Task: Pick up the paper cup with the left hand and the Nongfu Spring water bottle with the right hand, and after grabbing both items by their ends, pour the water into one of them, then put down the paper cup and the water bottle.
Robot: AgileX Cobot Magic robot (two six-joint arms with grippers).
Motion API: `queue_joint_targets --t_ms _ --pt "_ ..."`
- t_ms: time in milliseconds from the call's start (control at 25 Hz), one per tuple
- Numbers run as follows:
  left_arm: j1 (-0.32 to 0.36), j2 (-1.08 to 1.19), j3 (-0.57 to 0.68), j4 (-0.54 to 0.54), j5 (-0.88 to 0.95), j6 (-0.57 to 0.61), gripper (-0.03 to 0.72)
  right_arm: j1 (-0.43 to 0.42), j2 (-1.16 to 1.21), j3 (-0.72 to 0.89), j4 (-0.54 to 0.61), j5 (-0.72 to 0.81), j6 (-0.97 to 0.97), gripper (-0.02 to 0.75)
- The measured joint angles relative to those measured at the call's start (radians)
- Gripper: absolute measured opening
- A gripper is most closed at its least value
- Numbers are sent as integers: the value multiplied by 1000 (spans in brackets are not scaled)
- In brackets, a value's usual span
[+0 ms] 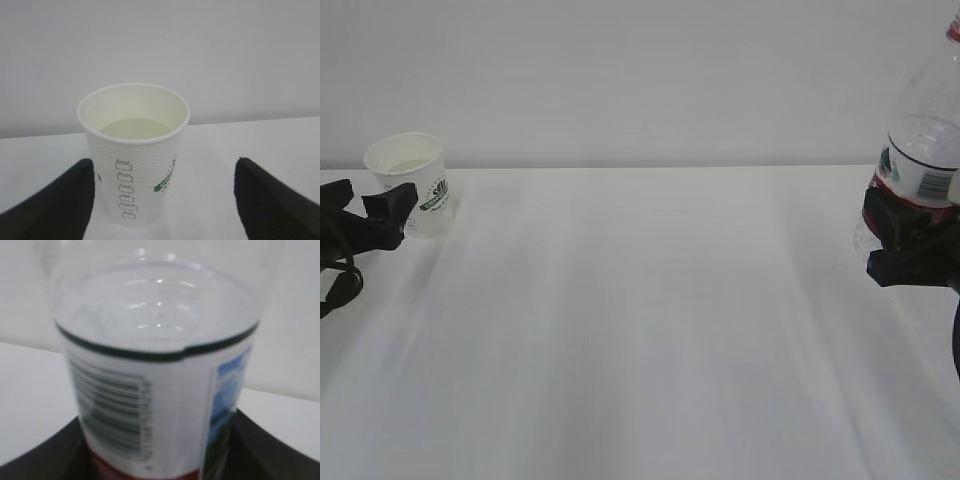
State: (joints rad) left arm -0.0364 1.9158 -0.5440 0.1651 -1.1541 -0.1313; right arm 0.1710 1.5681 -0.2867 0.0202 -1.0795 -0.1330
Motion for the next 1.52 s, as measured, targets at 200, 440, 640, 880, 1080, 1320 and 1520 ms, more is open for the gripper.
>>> queue_joint_targets --t_ms 200,440,640,880,1080,1320,1520 --pt "0 -60 53 0 0 0 628 0 0 0 0 0 0 442" --pt "0 -109 126 2 0 0 617 0 0 3 0 -2 0 442" --pt "0 -171 187 6 0 0 605 0 0 17 0 -3 0 442" --pt "0 -234 214 12 0 0 595 0 0 17 0 -3 0 442" --pt "0 -257 214 32 0 0 591 0 0 17 42 1 0 442" --pt "0 -257 214 50 0 0 589 0 0 10 102 27 0 442" --pt "0 -257 214 50 0 0 587 0 0 -40 106 57 0 442"
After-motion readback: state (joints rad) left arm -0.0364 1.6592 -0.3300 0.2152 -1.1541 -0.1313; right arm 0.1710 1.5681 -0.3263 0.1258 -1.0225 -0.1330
